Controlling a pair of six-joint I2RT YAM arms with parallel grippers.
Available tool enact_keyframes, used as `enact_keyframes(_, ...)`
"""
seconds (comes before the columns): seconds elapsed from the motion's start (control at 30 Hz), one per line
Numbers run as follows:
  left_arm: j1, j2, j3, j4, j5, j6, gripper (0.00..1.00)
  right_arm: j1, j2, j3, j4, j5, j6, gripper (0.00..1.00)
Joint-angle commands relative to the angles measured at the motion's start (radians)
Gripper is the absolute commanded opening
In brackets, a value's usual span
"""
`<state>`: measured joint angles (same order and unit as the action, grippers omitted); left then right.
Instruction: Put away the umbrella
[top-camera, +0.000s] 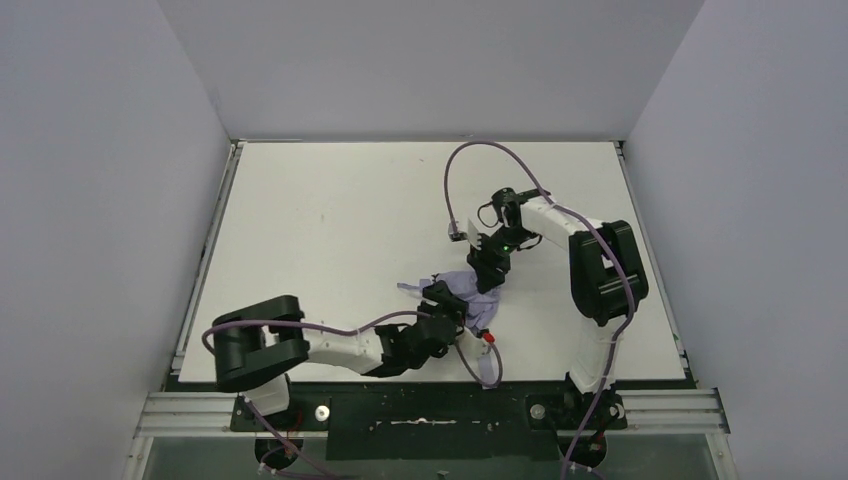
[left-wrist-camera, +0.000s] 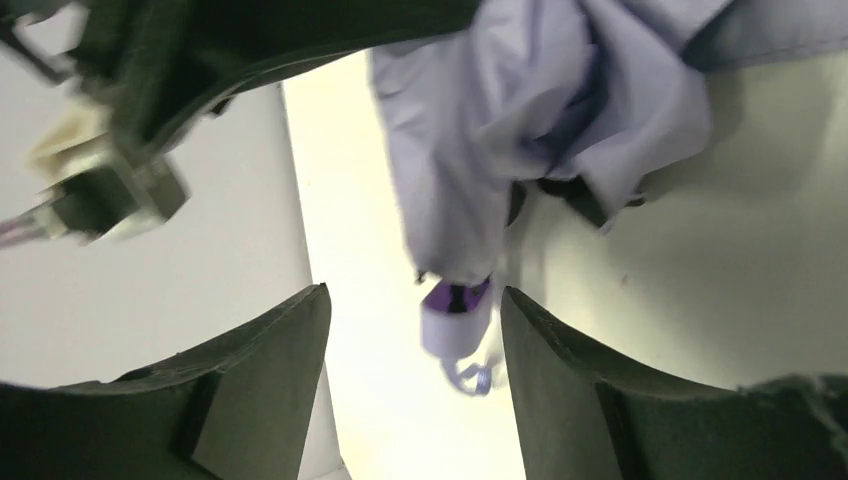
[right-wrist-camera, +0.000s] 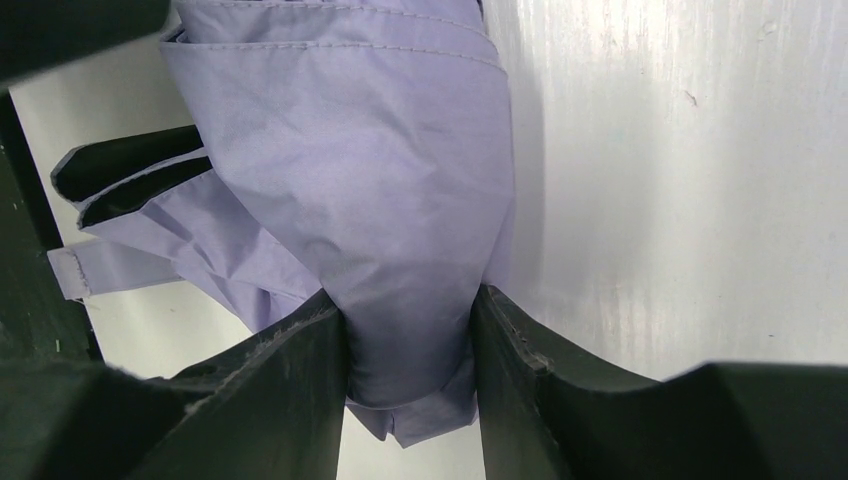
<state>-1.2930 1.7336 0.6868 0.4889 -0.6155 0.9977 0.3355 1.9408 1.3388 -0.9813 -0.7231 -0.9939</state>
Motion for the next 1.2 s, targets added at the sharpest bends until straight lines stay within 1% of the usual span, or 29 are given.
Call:
enact_keyframes(0.0, -0.019, -0.217, -0.029, -0.129, -0.046, -0.141, 0.61, 0.009, 0.000, -0.062, 0.229, 0.160, 0.067, 0.10)
enact_keyframes(0.13, -0.009, -0.448, -0.040, -0.331, -0.033, -0.306, 0.61, 0.032, -0.057, -0.128, 0.383, 0.187, 0.146, 0.09)
enact_keyframes(0.17, 0.000, -0.508, -0.042, -0.373, -0.020, -0.362, 0.61, 0.040, -0.071, -0.148, 0.429, 0.204, 0.176, 0.09)
enact_keyframes(0.27, 0.057, -0.693, -0.044, -0.482, 0.028, -0.470, 0.60, 0.064, -0.112, -0.207, 0.521, 0.235, 0.226, 0.09)
enact_keyframes(0.37, 0.149, -0.830, -0.044, -0.606, 0.126, -0.565, 0.60, 0.110, -0.158, -0.280, 0.579, 0.285, 0.199, 0.09)
enact_keyframes(0.47, 0.273, -0.935, -0.047, -0.647, 0.257, -0.646, 0.60, 0.151, -0.206, -0.351, 0.648, 0.346, 0.164, 0.09)
enact_keyframes(0.53, 0.363, -0.973, -0.045, -0.666, 0.369, -0.689, 0.60, 0.175, -0.239, -0.407, 0.702, 0.375, 0.136, 0.09)
enact_keyframes(0.67, 0.521, -0.974, -0.036, -0.660, 0.558, -0.773, 0.60, 0.228, -0.308, -0.545, 0.840, 0.449, 0.052, 0.10)
enact_keyframes(0.77, 0.593, -0.927, -0.031, -0.626, 0.668, -0.814, 0.60, 0.256, -0.349, -0.635, 0.955, 0.497, 0.056, 0.09)
enact_keyframes(0.9, 0.649, -0.809, -0.005, -0.582, 0.815, -0.845, 0.60, 0.308, -0.392, -0.741, 1.098, 0.560, 0.051, 0.09)
enact_keyframes(1.07, 0.693, -0.639, 0.065, -0.532, 0.953, -0.870, 0.61, 0.361, -0.427, -0.867, 1.291, 0.616, -0.002, 0.09)
enact_keyframes(1.13, 0.729, -0.572, 0.101, -0.522, 1.015, -0.882, 0.62, 0.379, -0.428, -0.890, 1.315, 0.628, -0.029, 0.09)
enact_keyframes(1.17, 0.747, -0.535, 0.130, -0.521, 1.072, -0.888, 0.65, 0.388, -0.427, -0.899, 1.322, 0.640, -0.033, 0.09)
